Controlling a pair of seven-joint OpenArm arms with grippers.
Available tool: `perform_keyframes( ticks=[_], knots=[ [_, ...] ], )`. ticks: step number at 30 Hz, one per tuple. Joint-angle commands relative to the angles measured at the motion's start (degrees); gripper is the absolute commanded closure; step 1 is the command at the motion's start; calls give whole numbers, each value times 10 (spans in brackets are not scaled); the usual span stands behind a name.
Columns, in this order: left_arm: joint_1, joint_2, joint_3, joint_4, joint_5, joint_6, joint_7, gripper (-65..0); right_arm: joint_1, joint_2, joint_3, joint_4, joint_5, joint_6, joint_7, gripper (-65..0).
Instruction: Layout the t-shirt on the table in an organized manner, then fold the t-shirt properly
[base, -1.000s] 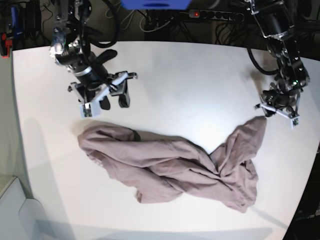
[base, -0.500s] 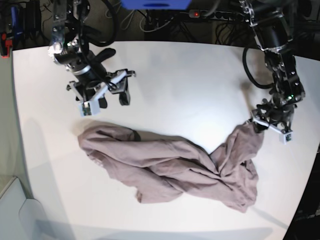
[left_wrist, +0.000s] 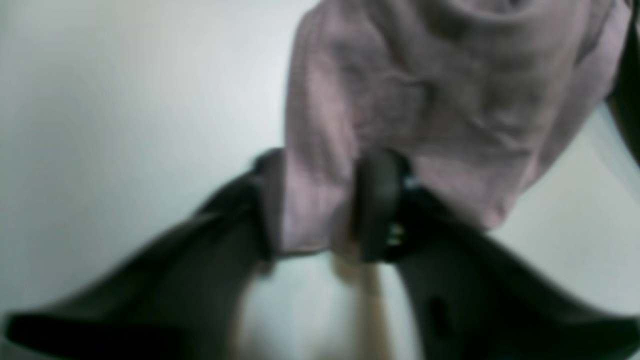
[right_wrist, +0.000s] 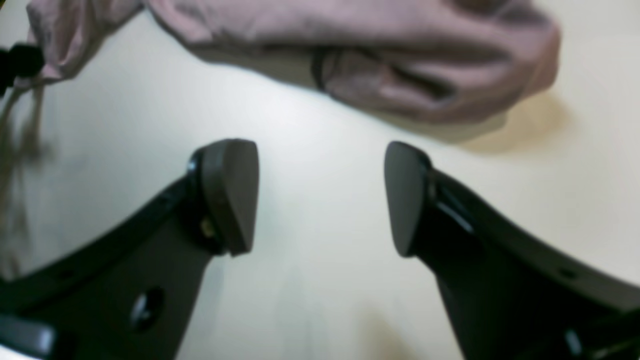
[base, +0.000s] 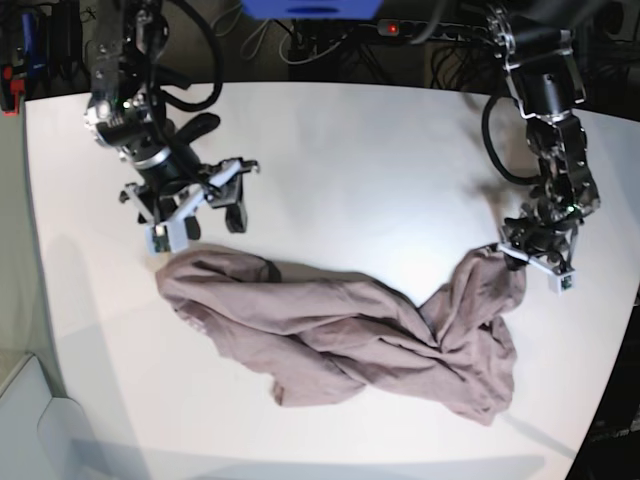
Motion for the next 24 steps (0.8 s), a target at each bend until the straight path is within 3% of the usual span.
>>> perform_keyframes(
  ticks=[1,2,3,7,11,13,19,21,24],
  knots=[
    [4,1,3,-1,2,-1,39,-99,12,9,8,2,3,-2,12,-400],
    [4,1,3,-1,2,-1,39,-26,24,14,10,-8,3,-2,12,-400],
    [4,1,3,0,2,-1,40,0,37,21,15,-21,3,-2,12,-400],
    [22,1,3,52,2,-1,48,0,88,60,19,-90,3,-2,14,-400],
    [65,1,3,161,2,-1,57,-1,131,74,17,-147,3,-2,13,-400],
    [76,0,-1,211,2,-1,92,-1,145,73,17,-166,3,-1,12,-400],
    [87,2,-94,332,1,-3,195,-1,167,52,17,-217,3,-1,17,-401],
    [87,1,-109,354,1,-20,212,-1,177,51,17,-238,3,-1,17,-401],
    [87,0,-147,385,2,-73,238,-1,188,51,17,-259,3,-1,17,-401]
  ],
)
